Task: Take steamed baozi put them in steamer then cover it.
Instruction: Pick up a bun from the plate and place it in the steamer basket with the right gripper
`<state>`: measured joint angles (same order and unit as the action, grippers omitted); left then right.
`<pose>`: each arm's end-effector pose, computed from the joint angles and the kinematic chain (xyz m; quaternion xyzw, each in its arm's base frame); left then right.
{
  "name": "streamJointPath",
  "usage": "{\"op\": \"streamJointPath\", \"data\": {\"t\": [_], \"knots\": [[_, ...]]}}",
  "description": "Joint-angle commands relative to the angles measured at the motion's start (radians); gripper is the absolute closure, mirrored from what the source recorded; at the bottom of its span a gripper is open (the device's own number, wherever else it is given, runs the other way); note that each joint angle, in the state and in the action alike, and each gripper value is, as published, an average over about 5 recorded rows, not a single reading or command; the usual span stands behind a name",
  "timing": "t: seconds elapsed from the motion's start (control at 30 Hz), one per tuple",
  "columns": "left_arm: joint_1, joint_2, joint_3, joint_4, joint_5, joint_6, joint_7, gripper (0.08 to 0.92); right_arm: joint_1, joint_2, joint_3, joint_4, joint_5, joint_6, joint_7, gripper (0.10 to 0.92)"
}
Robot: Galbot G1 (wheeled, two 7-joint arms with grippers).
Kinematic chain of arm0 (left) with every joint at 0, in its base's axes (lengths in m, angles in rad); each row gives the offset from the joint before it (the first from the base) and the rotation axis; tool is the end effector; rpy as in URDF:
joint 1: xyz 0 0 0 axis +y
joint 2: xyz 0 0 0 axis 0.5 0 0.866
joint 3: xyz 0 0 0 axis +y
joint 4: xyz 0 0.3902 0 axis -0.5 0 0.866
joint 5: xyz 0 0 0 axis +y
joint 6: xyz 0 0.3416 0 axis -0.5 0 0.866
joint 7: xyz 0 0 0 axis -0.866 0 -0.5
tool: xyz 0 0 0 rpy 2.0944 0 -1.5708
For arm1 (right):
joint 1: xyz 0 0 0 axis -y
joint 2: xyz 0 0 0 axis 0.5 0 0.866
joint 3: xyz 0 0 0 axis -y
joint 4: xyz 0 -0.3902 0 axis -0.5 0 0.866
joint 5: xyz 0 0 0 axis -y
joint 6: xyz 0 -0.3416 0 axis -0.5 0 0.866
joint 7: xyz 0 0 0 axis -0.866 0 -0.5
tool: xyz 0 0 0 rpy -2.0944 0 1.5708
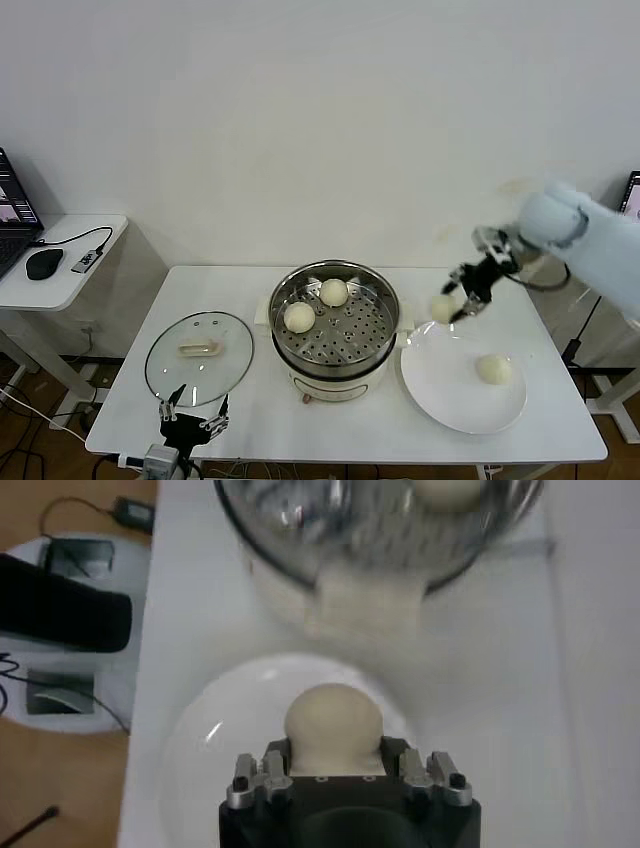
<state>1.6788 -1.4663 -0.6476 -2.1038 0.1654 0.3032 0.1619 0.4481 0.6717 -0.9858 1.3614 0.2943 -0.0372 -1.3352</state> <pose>0.1107 0.0588 -0.3432 -0.0353 -0.9677 -0.1385 0.2079 0.5481 -0.1535 -0.0209 0.6333 -0.5155 0.5150 0.2608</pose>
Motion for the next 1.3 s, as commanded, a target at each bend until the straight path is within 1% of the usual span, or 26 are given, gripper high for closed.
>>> {"op": "streamJointPath", "data": {"t": [0.03, 0.2, 0.3, 0.43, 0.7, 0.8, 1.3], "knots": [[0.015, -0.007, -0.005, -0.026, 0.002, -0.005, -0.003, 0.177, 0.233, 0.220, -0.144, -0.089, 0.037, 0.520, -0.059, 0.466], [0.029, -0.017, -0.016, -0.043, 0.002, -0.012, -0.011, 0.177, 0.213, 0.310, -0.101, -0.045, -0.168, 0.647, -0.049, 0.465], [0.038, -0.019, -0.019, -0.062, 0.002, -0.013, -0.012, 0.177, 0.192, 0.370, -0.102, -0.026, -0.257, 0.698, -0.036, 0.465], [0.045, -0.019, -0.023, -0.080, 0.002, -0.012, -0.011, 0.177, 0.155, 0.436, -0.103, -0.027, -0.357, 0.754, -0.026, 0.464], [0.047, -0.021, -0.024, -0.075, 0.001, -0.012, -0.012, 0.177, 0.086, 0.519, -0.099, -0.002, -0.485, 0.832, -0.007, 0.459], [0.043, -0.021, -0.024, -0.067, -0.001, -0.012, -0.012, 0.177, 0.055, 0.538, -0.095, -0.005, -0.513, 0.850, 0.000, 0.457], [0.031, -0.023, -0.020, -0.043, -0.003, -0.012, -0.012, 0.177, -0.043, 0.550, -0.109, 0.046, -0.537, 0.859, 0.003, 0.457]]}}
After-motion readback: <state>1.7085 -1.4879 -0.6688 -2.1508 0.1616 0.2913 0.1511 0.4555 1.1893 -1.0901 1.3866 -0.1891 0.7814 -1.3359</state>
